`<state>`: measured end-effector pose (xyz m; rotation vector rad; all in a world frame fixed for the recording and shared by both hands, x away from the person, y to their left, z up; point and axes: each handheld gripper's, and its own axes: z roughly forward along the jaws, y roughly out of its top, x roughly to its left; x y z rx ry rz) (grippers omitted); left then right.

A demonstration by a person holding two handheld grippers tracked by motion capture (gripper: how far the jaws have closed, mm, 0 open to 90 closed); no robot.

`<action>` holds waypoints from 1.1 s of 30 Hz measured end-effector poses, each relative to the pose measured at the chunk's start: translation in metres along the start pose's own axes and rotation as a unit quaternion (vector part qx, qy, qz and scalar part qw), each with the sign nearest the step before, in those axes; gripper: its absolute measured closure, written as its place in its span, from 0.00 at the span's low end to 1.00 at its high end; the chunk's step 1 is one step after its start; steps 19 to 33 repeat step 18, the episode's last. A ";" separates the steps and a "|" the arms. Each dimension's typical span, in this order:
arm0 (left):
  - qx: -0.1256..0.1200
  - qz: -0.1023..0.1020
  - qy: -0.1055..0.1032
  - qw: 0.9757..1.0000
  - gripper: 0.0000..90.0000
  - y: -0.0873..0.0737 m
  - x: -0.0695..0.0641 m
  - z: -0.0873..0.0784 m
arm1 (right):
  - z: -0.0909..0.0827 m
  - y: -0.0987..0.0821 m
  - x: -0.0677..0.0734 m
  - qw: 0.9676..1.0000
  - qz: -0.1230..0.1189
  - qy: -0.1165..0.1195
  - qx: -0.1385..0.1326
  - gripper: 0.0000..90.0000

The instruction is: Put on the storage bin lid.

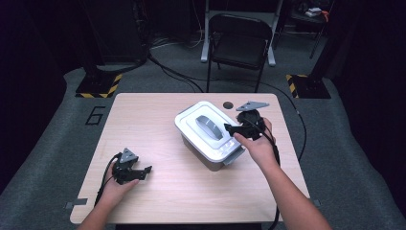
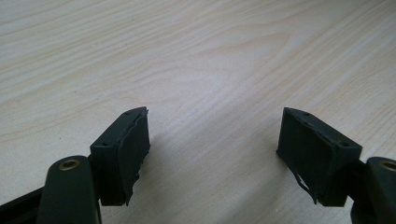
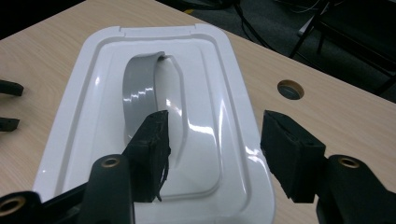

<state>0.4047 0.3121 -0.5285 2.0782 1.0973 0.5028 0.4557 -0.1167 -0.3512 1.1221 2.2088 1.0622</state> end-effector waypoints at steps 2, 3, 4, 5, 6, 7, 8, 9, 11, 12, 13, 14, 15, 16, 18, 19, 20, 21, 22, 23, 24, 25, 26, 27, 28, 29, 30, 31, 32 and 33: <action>-0.001 -0.004 -0.001 1.000 0.28 0.000 0.000 0.000 | -0.003 -0.003 -0.003 1.000 0.007 -0.004 -0.002 0.47; -0.001 -0.004 -0.001 1.000 0.28 0.000 0.000 0.000 | -0.005 -0.006 -0.005 1.000 0.006 -0.008 -0.004 0.47; 0.000 -0.002 0.000 1.000 0.28 0.000 0.000 0.000 | -0.005 -0.007 -0.006 1.000 0.008 -0.008 -0.004 0.47; 0.000 -0.002 0.000 1.000 0.28 0.000 0.000 0.000 | -0.007 -0.009 -0.008 1.000 0.007 -0.009 -0.005 0.47; -0.001 -0.005 -0.001 1.000 0.28 0.000 -0.001 0.000 | -0.009 -0.012 -0.010 1.000 0.007 -0.013 -0.005 0.47; -0.001 -0.004 -0.001 1.000 0.28 0.000 -0.001 0.000 | -0.010 -0.014 -0.011 1.000 0.010 -0.016 -0.007 0.47; -0.001 -0.003 0.000 1.000 0.28 0.000 0.000 0.000 | -0.011 -0.016 -0.013 1.000 0.007 -0.017 -0.006 0.47; -0.001 -0.003 0.000 1.000 0.28 0.000 0.000 0.000 | -0.012 -0.019 -0.014 1.000 0.008 -0.019 -0.006 0.47; -0.001 -0.005 -0.001 1.000 0.28 0.000 -0.001 0.000 | -0.013 -0.023 -0.017 1.000 0.010 -0.023 -0.007 0.47; -0.002 -0.006 -0.001 1.000 0.28 0.000 -0.001 0.000 | -0.014 -0.026 -0.018 1.000 0.012 -0.024 -0.006 0.47; -0.001 -0.005 -0.001 1.000 0.28 0.000 -0.001 0.000 | -0.016 -0.028 -0.020 1.000 0.011 -0.026 -0.008 0.47; -0.001 -0.005 -0.001 1.000 0.28 0.000 -0.001 0.000 | -0.018 -0.032 -0.021 0.999 0.014 -0.029 -0.009 0.47; -0.001 -0.004 0.000 1.000 0.28 0.000 -0.001 0.000 | -0.022 -0.037 -0.024 0.999 0.021 -0.033 -0.013 0.47; -0.001 -0.005 -0.001 1.000 0.28 0.000 -0.001 0.000 | -0.022 -0.037 -0.024 0.999 0.021 -0.033 -0.013 0.47; -0.001 -0.005 -0.001 1.000 0.28 0.000 -0.001 0.000 | -0.027 -0.042 -0.028 0.999 0.024 -0.036 -0.018 0.46; -0.001 -0.005 -0.001 1.000 0.28 0.000 -0.001 0.000 | -0.027 -0.042 -0.028 0.999 0.024 -0.036 -0.018 0.46; -0.001 -0.005 -0.001 1.000 0.28 0.000 -0.001 0.000 | -0.027 -0.042 -0.028 0.999 0.024 -0.036 -0.018 0.46; -0.001 -0.005 -0.001 1.000 0.28 0.000 -0.001 0.000 | -0.027 -0.042 -0.028 0.999 0.024 -0.036 -0.018 0.46; -0.001 -0.005 -0.001 1.000 0.28 0.000 -0.001 0.000 | -0.027 -0.042 -0.028 0.999 0.024 -0.036 -0.018 0.46; -0.001 -0.005 -0.001 1.000 0.28 0.000 -0.001 0.000 | -0.027 -0.042 -0.028 0.999 0.024 -0.036 -0.018 0.46; -0.001 -0.005 -0.001 1.000 0.28 0.000 -0.001 0.000 | -0.027 -0.042 -0.028 0.999 0.024 -0.036 -0.018 0.46; -0.001 -0.005 -0.001 1.000 0.28 0.000 -0.001 0.000 | -0.027 -0.042 -0.028 0.999 0.024 -0.036 -0.018 0.46; -0.001 -0.005 -0.001 1.000 0.28 0.000 -0.001 0.000 | -0.027 -0.042 -0.028 0.999 0.024 -0.036 -0.018 0.46; -0.001 -0.005 -0.001 1.000 0.28 0.000 -0.001 0.000 | -0.027 -0.042 -0.028 0.999 0.024 -0.036 -0.018 0.46; -0.001 -0.005 -0.001 1.000 0.28 0.000 -0.001 0.000 | -0.027 -0.042 -0.028 0.999 0.024 -0.036 -0.018 0.46; -0.001 -0.005 -0.001 1.000 0.28 0.000 -0.001 0.000 | -0.027 -0.042 -0.028 0.999 0.024 -0.036 -0.018 0.46; -0.001 -0.005 -0.001 1.000 0.28 0.000 -0.001 0.000 | -0.027 -0.042 -0.028 0.999 0.024 -0.036 -0.018 0.46; -0.001 -0.005 -0.001 1.000 0.28 0.000 -0.001 0.000 | -0.027 -0.042 -0.028 0.999 0.024 -0.036 -0.018 0.46; -0.001 -0.005 -0.001 1.000 0.28 0.000 -0.001 0.000 | -0.027 -0.042 -0.028 0.999 0.024 -0.036 -0.018 0.46; -0.001 -0.005 -0.001 1.000 0.28 0.000 -0.001 0.000 | -0.027 -0.042 -0.028 0.999 0.024 -0.036 -0.018 0.46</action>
